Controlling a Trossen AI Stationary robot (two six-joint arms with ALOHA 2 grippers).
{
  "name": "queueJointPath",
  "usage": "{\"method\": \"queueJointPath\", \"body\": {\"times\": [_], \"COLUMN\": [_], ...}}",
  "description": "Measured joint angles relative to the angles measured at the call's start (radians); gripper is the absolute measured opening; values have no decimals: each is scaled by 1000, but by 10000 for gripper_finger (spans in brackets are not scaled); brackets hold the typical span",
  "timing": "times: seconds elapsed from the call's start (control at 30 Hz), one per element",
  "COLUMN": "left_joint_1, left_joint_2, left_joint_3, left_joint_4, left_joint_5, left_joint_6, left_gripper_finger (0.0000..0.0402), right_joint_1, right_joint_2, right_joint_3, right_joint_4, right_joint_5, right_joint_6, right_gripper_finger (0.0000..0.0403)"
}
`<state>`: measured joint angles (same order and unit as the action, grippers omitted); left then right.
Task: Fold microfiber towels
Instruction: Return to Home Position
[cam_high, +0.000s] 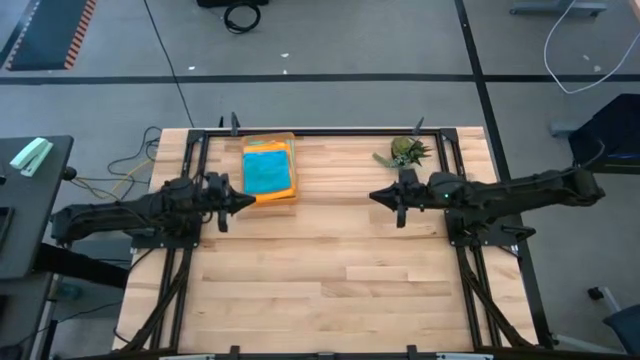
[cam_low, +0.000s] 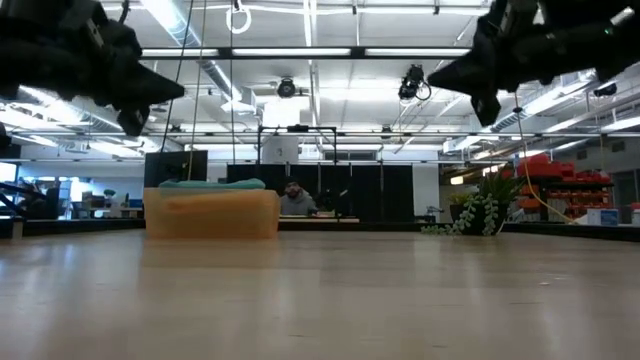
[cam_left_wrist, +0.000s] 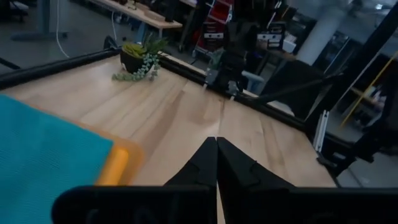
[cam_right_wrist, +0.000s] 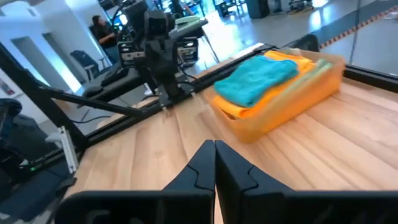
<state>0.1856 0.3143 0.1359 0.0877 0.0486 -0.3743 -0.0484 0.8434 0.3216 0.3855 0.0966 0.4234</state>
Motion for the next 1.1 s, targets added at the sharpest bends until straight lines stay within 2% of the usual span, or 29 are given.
{"method": "queueJointPath", "body": {"times": [0.23,0.67,0.93,1.1], "left_joint_1": [0,0,0,0], "left_joint_2": [-65,-309,-276,-251], "left_joint_3": [-97,-127,-127,-127], "left_joint_4": [41,-20,-43,-50], "left_joint_5": [22,28,-11,-11], "left_joint_6": [-136,-138,-116,-128], "left_gripper_finger": [7,5,8,10], "right_joint_1": [-50,-75,-76,-76], "right_joint_2": [-133,-456,-482,-478], "right_joint_3": [-114,-312,-312,-312], "right_joint_4": [3,-13,-171,-265], "right_joint_5": [-42,-79,-79,-79], "right_joint_6": [31,115,77,114], "right_gripper_finger": [7,6,6,6]}}
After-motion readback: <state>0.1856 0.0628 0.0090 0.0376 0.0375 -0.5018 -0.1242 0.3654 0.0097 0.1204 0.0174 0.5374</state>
